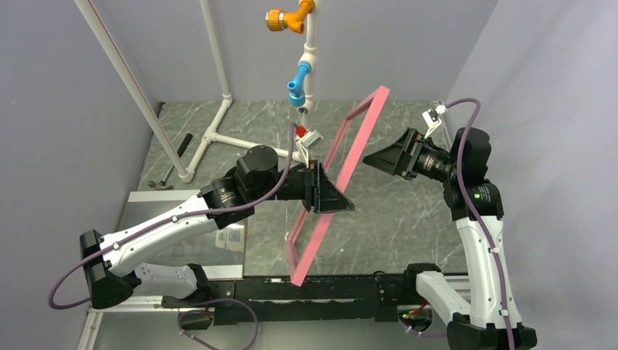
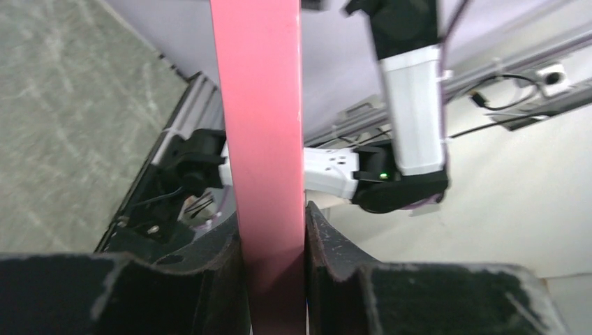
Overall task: Put the photo into the frame
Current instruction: Turn over the photo frame at the center of the board.
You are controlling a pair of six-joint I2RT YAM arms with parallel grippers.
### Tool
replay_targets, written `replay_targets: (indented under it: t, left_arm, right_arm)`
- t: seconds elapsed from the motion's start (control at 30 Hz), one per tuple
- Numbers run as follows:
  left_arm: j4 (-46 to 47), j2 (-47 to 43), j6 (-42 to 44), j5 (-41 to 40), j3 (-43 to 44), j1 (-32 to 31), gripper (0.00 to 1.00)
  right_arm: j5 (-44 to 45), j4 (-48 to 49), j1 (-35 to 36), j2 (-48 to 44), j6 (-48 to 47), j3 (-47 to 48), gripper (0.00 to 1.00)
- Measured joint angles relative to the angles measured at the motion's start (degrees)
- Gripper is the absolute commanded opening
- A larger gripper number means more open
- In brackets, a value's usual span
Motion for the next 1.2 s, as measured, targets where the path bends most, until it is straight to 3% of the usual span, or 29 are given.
replay_targets:
  t: [0.2,0.43,0.57,0.87,1.2]
  left_arm:
    - [12.98,-0.04,-5.62,4.42,-2.23,1.64,0.0]
    - [36.22,1.14,-18.43,5.95,-15.1,5.49,0.0]
    - [43.82,2.14,-22.82,5.99,-17.62,6.21,0.0]
    - [53.18,2.82,-27.74,5.86,-21.27,6.56,0.0]
    - [58.88,5.07,-31.58,5.9,-21.99,6.82,0.0]
  right_arm:
    - [9.64,-5.03,-0.04,-1.4,-3.28,-5.64,0.98]
    - [18.43,-6.91,-0.04,-1.55,-4.57,-15.04,0.98]
    - [20.13,-5.42,-0.04,-0.85,-4.52,-20.96,0.98]
    - [19.1,10.1,0.59,3.3,0.55,-33.57,0.98]
    - [18.56,36.11,10.95,14.84,6.1,-35.45,0.96]
